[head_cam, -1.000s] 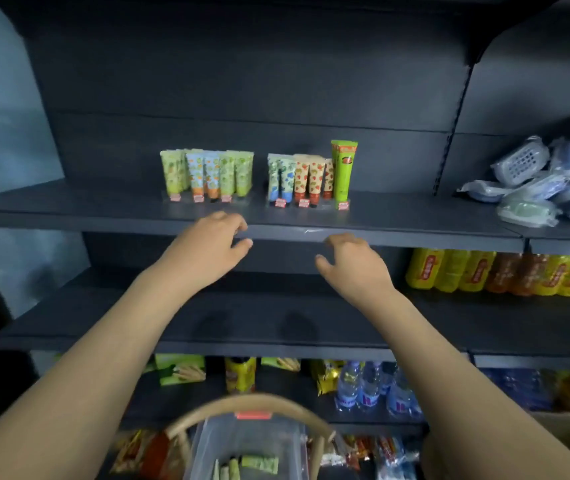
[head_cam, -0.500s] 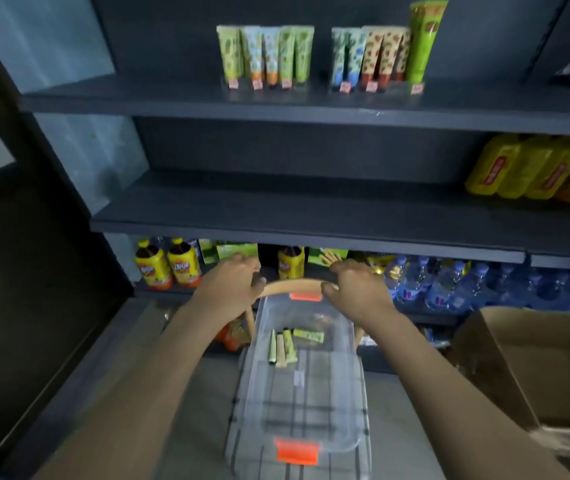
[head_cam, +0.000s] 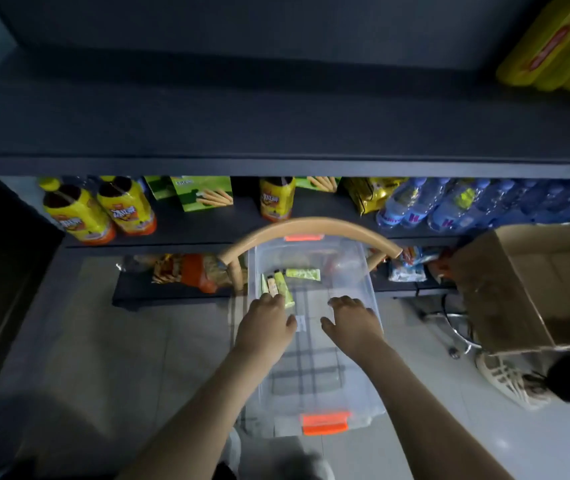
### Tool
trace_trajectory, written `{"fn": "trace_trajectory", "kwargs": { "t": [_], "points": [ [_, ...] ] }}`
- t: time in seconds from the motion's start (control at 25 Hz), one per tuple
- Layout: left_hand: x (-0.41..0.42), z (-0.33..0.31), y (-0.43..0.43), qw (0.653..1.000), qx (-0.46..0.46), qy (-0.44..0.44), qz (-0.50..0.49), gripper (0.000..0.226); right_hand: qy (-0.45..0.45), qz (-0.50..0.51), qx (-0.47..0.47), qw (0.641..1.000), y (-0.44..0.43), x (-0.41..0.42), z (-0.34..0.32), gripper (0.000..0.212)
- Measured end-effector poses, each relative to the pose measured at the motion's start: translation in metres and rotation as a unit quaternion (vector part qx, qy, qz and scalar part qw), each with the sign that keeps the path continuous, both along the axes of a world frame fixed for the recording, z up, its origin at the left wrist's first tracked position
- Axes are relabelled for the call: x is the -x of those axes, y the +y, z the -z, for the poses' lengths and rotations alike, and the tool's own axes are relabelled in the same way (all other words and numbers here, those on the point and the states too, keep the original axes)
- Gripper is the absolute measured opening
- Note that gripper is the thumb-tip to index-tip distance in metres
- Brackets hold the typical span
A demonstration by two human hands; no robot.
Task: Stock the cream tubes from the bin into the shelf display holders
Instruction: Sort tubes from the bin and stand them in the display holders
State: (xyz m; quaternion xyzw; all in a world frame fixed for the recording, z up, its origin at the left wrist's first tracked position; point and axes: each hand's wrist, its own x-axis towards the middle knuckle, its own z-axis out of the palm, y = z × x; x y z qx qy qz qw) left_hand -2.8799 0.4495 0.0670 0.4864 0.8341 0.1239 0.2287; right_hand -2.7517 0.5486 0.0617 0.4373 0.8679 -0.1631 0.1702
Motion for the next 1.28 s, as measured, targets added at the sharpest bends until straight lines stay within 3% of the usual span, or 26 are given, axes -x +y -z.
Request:
{"fn": "trace_trajectory", "kwargs": {
  "t": [0.32, 0.52, 0.72, 0.96, 1.12, 1.28],
  "points": [
    [-0.02, 0.126, 0.047, 0.98, 0.055, -0.111, -0.155, 0.04, -0.001, 0.033, 0.071, 0.997, 0.049, 0.006, 0.119, 0.041],
    [-0.021, 0.205, 0.072, 0.966, 0.067, -0.112, -0.224, 0.039, 0.007, 0.028, 0.111, 0.993, 0.077, 0.012, 0.196, 0.039],
    [-0.016, 0.26, 0.096, 0.954, 0.017, -0.078, -0.289, 0.037, 0.072, 0.086, 0.082, 0.99, 0.106, 0.037, 0.253, 0.042],
    [-0.008, 0.304, 0.121, 0.937, -0.014, -0.052, -0.345, 0.037, 0.184, 0.114, 0.023, 0.976, 0.133, 0.071, 0.299, 0.043],
    [-0.013, 0.309, 0.123, 0.946, -0.005, -0.008, -0.324, 0.043, 0.168, 0.115, 0.003, 0.979, 0.132, 0.065, 0.307, 0.039],
    [-0.014, 0.309, 0.132, 0.93, 0.028, -0.02, -0.367, 0.043, 0.167, 0.188, 0.011, 0.968, 0.127, 0.059, 0.305, 0.033]
  ]
}}
